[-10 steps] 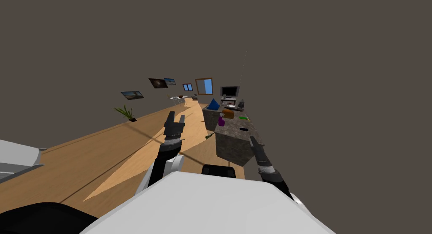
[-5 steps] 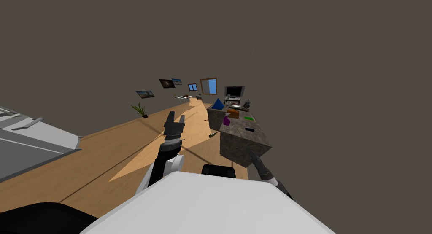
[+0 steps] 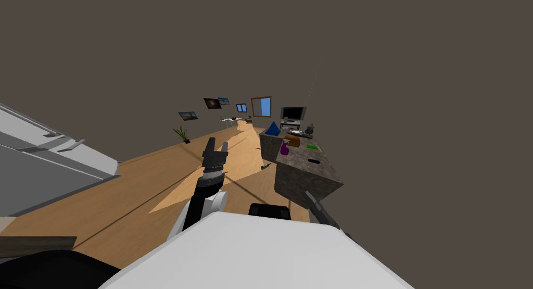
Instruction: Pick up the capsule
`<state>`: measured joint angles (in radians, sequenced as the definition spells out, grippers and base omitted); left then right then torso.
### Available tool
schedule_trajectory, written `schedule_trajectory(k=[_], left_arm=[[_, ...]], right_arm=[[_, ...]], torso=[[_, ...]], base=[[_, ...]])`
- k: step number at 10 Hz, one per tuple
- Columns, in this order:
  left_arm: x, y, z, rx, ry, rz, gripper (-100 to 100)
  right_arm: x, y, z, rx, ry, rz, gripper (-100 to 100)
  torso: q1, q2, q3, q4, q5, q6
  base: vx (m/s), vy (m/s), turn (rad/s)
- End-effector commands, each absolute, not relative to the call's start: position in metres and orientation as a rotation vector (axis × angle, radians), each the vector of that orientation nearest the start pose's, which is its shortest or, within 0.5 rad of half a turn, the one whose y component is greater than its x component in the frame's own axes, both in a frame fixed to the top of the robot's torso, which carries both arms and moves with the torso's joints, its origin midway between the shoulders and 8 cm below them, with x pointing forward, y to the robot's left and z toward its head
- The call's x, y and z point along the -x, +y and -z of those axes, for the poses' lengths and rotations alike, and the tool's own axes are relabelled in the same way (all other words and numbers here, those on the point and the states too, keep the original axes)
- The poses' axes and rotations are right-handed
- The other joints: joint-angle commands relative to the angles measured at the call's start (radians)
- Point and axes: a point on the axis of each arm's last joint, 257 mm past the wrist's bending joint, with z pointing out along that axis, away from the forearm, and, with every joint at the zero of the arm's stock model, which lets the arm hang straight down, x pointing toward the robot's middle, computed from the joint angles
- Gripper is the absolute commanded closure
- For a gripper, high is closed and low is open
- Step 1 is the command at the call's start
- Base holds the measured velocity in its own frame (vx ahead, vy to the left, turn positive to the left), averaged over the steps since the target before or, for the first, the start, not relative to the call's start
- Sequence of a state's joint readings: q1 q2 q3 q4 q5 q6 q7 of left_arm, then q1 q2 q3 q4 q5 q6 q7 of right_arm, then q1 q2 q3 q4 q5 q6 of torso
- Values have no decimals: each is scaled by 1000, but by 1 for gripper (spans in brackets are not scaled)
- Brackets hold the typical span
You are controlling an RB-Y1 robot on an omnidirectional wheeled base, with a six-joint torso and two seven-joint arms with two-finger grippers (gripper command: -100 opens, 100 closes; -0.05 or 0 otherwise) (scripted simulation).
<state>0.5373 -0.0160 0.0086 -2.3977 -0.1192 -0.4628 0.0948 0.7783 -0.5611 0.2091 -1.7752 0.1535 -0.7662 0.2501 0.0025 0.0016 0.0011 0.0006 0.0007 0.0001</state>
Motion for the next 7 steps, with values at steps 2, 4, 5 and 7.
schedule_trajectory(k=[2, 4, 5, 7], left_arm=[[-325, 270, -57, 593, 613, 1298, 0], [-325, 270, -57, 593, 613, 1298, 0], [-325, 270, -57, 593, 613, 1298, 0], [-325, 270, -57, 593, 613, 1298, 0]], right_arm=[[-229, -249, 305, -299, 1718, -983, -100], [-210, -259, 328, -244, 1814, -948, -100], [-195, -265, 345, -198, 1883, -921, -100], [-174, -282, 367, -136, 1982, -876, -100]], torso=[[2, 0, 0, 0, 0, 0], [0, -1, 0, 0, 0, 0], [0, -1, -1, 0, 0, 0], [0, -2, -1, 0, 0, 0]], base=[[-2, 76, 119], [-2, 60, 120], [15, 70, 155], [11, 60, 137]])
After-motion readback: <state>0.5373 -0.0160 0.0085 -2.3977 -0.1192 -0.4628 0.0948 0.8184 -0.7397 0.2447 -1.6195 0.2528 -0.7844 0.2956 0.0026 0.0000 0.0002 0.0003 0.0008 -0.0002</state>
